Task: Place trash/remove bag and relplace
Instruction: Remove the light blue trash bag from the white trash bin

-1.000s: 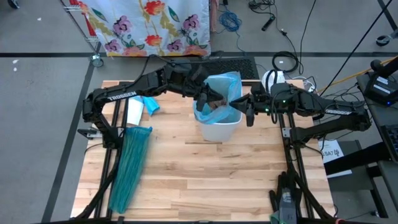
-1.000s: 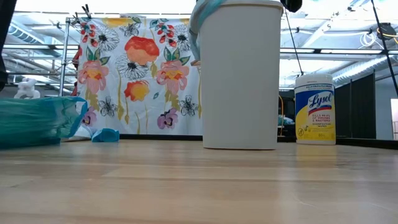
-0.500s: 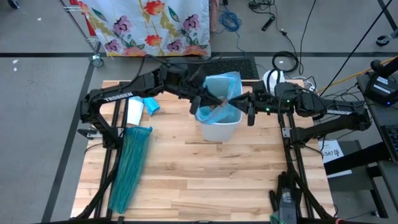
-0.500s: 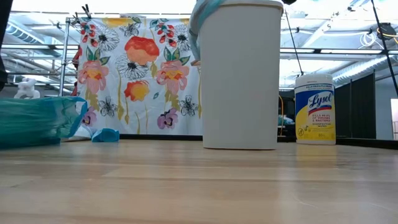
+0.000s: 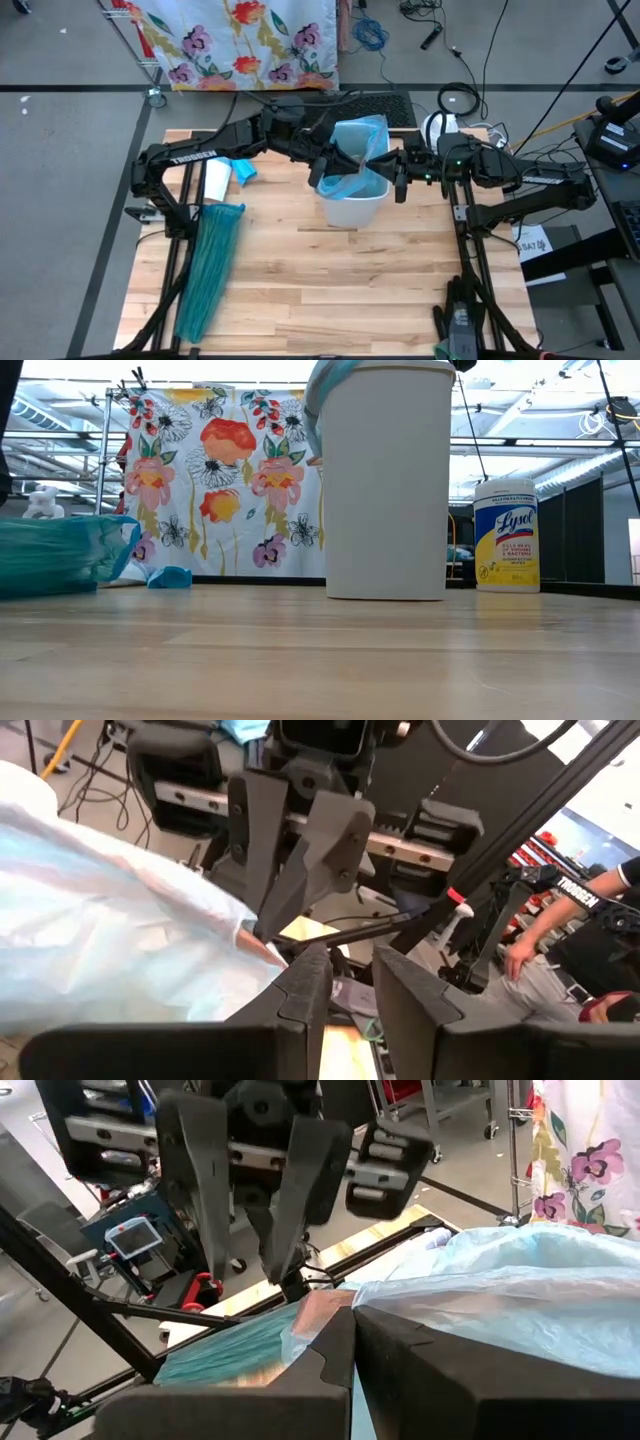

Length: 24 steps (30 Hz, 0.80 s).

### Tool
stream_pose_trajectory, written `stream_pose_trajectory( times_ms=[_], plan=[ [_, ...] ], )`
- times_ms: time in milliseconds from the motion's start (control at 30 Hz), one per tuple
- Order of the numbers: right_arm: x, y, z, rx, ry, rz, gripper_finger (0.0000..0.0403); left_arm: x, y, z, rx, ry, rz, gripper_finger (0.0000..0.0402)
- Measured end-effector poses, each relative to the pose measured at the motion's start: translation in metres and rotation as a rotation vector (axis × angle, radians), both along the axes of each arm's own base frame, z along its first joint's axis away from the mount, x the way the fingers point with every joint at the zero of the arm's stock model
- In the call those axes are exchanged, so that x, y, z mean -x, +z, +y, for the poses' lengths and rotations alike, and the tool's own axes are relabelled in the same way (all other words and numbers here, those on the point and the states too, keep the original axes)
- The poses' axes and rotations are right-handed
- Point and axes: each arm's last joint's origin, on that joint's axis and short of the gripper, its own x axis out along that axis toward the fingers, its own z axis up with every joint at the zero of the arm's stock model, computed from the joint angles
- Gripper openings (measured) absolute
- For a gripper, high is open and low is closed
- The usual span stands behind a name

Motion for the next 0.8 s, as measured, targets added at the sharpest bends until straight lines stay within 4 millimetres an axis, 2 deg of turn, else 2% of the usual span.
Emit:
stream_pose_trajectory(
  times_ms=[333, 800],
  plan=[
    [0.0, 0.0, 0.0, 0.0, 0.0, 0.002, 0.0, 0.0, -0.004, -0.001, -0.037, 0.052, 0.035, 0.0084],
    [0.0, 0.0, 0.0, -0.002, 0.001, -0.001, 0.0, -0.015, -0.019, -0.009, -0.027, 0.027, 0.077, 0.0084]
  ],
)
